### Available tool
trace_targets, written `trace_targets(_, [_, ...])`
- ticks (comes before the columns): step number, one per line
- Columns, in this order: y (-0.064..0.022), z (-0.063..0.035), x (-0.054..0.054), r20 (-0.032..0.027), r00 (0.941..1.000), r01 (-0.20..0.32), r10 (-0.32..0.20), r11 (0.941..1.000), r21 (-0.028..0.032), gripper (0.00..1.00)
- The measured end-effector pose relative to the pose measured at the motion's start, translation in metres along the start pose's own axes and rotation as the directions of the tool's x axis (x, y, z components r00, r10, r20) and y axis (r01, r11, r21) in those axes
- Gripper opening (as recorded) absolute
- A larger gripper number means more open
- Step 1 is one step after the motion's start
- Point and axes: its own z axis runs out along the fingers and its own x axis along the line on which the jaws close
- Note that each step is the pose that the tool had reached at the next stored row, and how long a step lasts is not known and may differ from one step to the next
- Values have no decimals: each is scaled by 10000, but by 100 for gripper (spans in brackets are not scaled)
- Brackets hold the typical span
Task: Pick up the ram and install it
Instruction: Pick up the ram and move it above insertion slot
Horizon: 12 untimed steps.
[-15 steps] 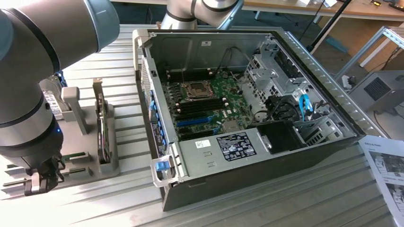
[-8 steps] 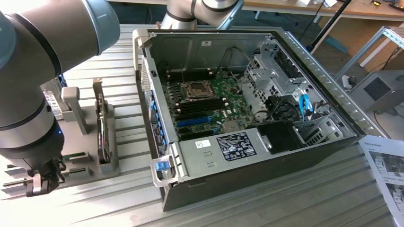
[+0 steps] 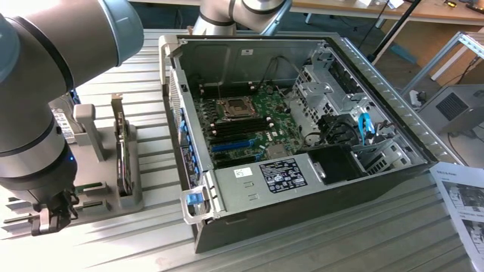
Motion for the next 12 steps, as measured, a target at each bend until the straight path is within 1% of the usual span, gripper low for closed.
trace_targets(8, [0,0,0,1,10000,0,0,10000,0,30])
trace_targets(9, [0,0,0,1,10000,0,0,10000,0,22])
trace_targets(12, [0,0,0,1,10000,0,0,10000,0,22])
